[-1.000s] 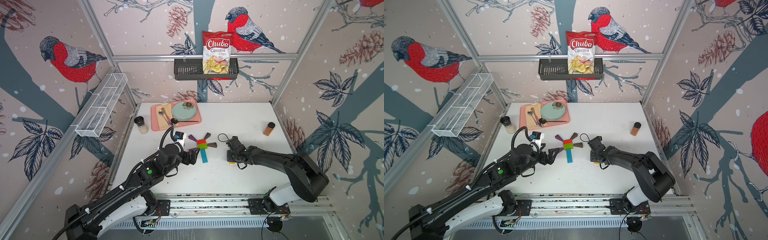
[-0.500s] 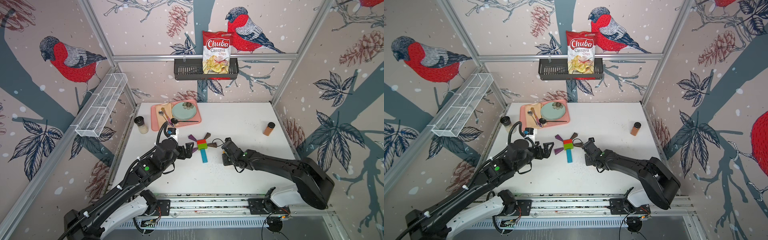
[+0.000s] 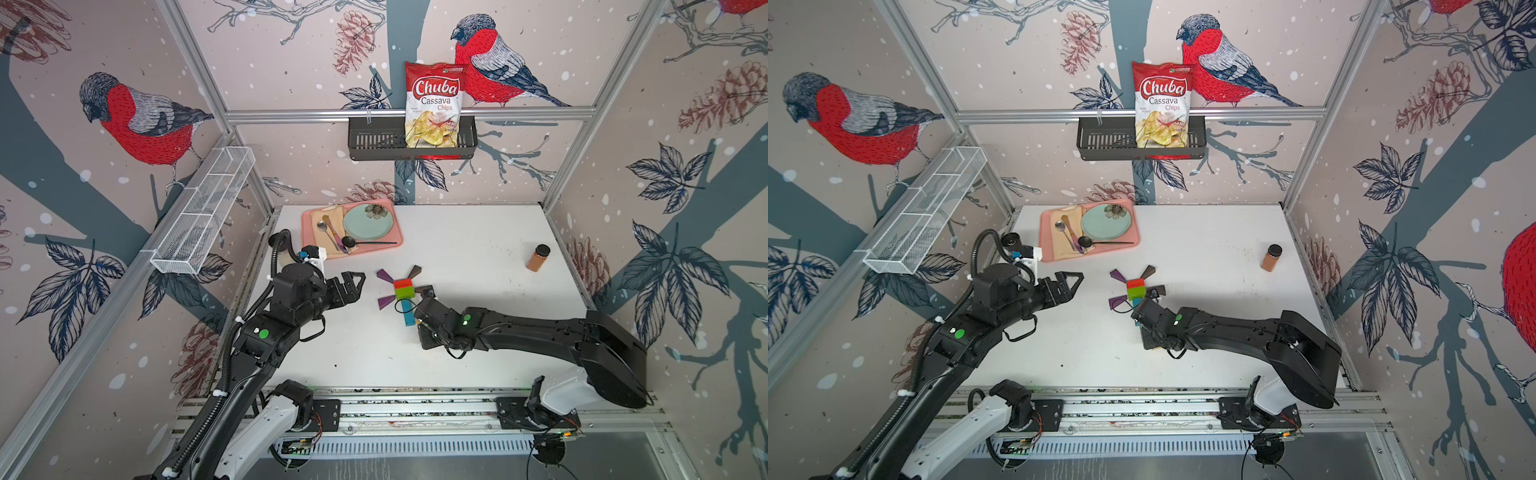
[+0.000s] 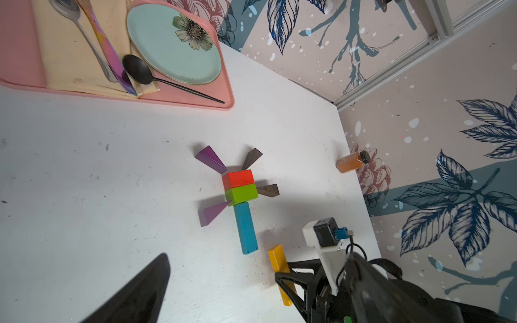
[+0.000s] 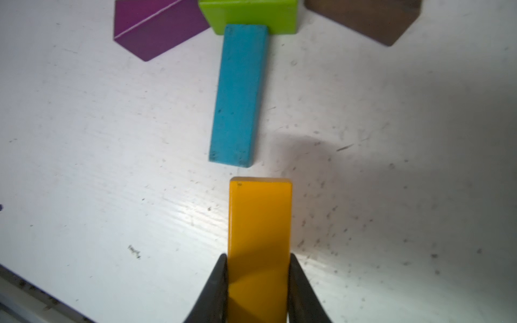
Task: Assemble a small pinwheel with building blocks
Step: Assemble the building block at the center of the board.
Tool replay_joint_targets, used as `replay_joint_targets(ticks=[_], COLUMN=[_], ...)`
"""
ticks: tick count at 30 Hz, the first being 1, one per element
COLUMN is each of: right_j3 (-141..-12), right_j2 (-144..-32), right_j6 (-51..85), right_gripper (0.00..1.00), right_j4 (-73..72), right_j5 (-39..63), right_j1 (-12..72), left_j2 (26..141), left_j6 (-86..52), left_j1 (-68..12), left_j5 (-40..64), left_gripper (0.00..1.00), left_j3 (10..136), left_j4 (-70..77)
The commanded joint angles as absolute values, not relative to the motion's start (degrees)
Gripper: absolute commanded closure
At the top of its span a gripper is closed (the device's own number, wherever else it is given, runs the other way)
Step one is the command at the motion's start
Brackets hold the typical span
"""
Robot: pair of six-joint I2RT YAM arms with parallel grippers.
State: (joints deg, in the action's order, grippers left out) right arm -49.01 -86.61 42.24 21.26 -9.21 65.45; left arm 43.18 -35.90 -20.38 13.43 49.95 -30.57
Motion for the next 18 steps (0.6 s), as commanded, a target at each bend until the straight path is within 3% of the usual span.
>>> replay_joint_targets(ticks=[1,8,18], right_j3=[-50.2,-53.5,-55.2], right_j2=[-88.1,-95.8,-99.9], right_j6=[48.9,53.6,55.0], right_gripper=[0.83,0.82,0.81], right_j4=[22.9,22.7,24.9], right_j5=[-10.3,-13.2,-14.0], right_j1=[68.3,73.2,71.3], left_j2=[41.9,40.3,36.3], left_j6=[-34.5,-32.6,-32.4], left_j1=[-16.6,-14.8,-14.8], left_j5=[20.7,19.8,17.2], left_gripper=[0.03,0.03,0.03], left_j3=[49.7,49.1,47.2], left_j4=[-31.9,-30.9,-33.5])
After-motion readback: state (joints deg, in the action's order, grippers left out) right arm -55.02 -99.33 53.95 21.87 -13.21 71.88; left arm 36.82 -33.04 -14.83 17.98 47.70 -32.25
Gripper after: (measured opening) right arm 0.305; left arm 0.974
